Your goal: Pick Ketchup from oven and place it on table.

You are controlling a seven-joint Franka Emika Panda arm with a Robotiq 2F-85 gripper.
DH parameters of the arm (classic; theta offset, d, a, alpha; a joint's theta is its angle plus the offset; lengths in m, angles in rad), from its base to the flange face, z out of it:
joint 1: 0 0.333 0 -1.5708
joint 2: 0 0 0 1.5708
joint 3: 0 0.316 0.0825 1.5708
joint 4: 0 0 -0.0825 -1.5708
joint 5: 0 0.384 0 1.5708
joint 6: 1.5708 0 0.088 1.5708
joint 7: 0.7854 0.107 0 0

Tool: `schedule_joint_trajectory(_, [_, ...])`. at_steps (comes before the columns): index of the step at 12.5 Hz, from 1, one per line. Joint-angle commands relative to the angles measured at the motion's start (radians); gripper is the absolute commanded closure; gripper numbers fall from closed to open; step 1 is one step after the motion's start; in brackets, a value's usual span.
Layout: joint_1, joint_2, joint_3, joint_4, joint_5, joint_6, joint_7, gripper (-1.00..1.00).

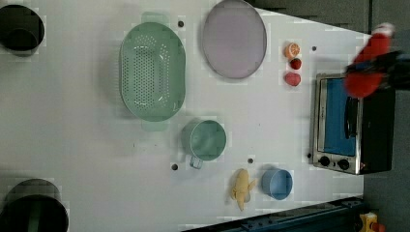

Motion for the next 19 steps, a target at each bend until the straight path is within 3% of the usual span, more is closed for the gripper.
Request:
schedule_joint_trajectory(1, [-0.009, -0.006, 0.012, -0.125, -0.055, 0.041, 0.126, -0.29])
schedule_joint_trajectory(11, [-0.002, 0.094, 0.018, -0.531, -0.055, 0.556, 0.151, -0.29])
schedule_joint_trajectory(14, [-0.003, 0.141, 0.009, -0.596, -0.055, 0.71, 0.151, -0.29])
schedule_joint_trajectory(15, [-0.003, 0.158, 0.005, -0.603, -0.054, 0.746, 0.151, -0.35])
schedule_joint_trajectory(18, [-0.004, 0.178, 0.004, -0.606, -0.053, 0.784, 0.155, -0.97])
schedule_joint_trajectory(19, [-0.004, 0.161, 0.001, -0.597, -0.053, 0.78, 0.165, -1.0])
